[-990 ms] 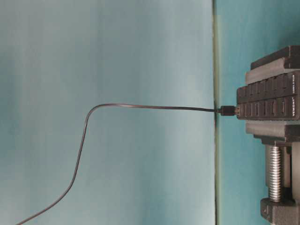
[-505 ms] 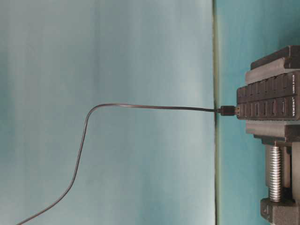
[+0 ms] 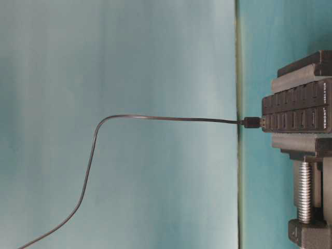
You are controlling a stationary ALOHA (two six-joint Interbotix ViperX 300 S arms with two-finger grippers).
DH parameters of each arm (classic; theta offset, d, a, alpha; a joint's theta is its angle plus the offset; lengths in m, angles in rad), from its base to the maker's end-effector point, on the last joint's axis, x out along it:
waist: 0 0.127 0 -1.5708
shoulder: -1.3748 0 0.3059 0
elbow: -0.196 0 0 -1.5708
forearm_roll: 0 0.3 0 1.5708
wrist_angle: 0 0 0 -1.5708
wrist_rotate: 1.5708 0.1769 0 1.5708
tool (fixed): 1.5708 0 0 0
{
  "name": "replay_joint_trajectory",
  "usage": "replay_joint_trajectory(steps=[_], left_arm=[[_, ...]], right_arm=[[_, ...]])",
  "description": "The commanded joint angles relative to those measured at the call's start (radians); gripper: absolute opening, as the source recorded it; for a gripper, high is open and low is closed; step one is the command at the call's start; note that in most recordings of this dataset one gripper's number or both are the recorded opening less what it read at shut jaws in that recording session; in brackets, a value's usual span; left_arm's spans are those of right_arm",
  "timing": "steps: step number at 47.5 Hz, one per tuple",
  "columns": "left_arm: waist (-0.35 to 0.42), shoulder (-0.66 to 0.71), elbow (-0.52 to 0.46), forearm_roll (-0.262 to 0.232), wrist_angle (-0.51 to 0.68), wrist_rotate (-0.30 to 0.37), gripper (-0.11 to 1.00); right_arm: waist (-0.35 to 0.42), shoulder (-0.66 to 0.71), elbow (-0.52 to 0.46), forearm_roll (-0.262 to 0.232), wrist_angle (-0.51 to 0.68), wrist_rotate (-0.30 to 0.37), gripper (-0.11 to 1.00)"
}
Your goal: Insert the USB into the center port of the fixed hub
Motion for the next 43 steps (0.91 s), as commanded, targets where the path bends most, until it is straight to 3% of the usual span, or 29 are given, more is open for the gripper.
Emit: replay_joint_trajectory(steps=[1,26,37,43], left_arm=[[-0.002,0.008,-0.023,0.002,-0.005,0.0,0.0],[-0.002,-0.012,-0.023,0.002,0.038,0.0,0.0],[-0.002,-0.034,-0.025,0.002,0.038,0.0,0.0],[-0.002,-0.037,-0.026,0.003,0.043,0.0,0.0]], right_arm=[[-0.008,0.04,-0.054,-0.021,0.011,0.009,0.0],[-0.049,0.268,-0.166,-0.064,0.057,-0.015,0.0],[-0.067,0.354,-0.218,-0.147,0.055,-0.014,0.0],[-0.071,0.4,-0.241,-0.166,0.055,-0.014,0.0]])
